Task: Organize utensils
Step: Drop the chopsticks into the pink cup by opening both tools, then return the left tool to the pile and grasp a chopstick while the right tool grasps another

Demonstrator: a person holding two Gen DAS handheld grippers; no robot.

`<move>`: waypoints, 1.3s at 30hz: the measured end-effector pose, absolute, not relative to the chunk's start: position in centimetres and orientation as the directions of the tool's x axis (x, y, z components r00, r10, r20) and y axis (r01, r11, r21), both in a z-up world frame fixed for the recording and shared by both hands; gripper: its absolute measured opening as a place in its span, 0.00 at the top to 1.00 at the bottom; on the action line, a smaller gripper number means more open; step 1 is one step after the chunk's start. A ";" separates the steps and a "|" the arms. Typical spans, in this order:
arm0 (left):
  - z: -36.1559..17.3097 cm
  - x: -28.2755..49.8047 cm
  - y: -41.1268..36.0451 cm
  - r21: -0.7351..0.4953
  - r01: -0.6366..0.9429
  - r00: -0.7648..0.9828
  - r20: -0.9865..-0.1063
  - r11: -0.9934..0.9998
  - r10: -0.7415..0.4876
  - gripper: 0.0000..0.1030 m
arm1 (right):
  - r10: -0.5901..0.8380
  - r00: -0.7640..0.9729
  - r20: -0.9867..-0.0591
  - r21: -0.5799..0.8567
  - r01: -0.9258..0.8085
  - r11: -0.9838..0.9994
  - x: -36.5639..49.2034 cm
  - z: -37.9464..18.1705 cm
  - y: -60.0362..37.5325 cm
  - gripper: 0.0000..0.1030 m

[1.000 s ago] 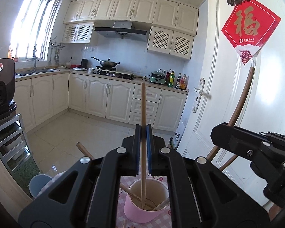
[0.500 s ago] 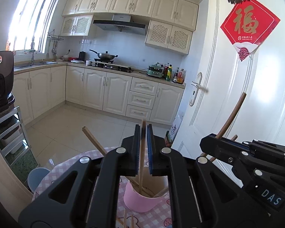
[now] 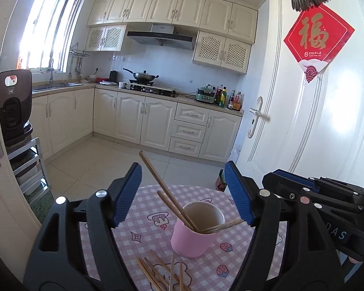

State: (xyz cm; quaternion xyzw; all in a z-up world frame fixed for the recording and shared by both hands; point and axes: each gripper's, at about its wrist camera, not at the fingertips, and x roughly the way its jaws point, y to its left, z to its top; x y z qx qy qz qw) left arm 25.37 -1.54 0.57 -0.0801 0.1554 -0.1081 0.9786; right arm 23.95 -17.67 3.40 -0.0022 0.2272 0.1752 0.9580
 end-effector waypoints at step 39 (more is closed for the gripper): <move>-12.3 24.6 -1.5 -0.120 0.203 0.624 -0.749 0.972 -0.223 0.33 | 0.376 0.647 -0.663 0.244 -0.288 0.926 21.3 -11.1 -15.8 0.69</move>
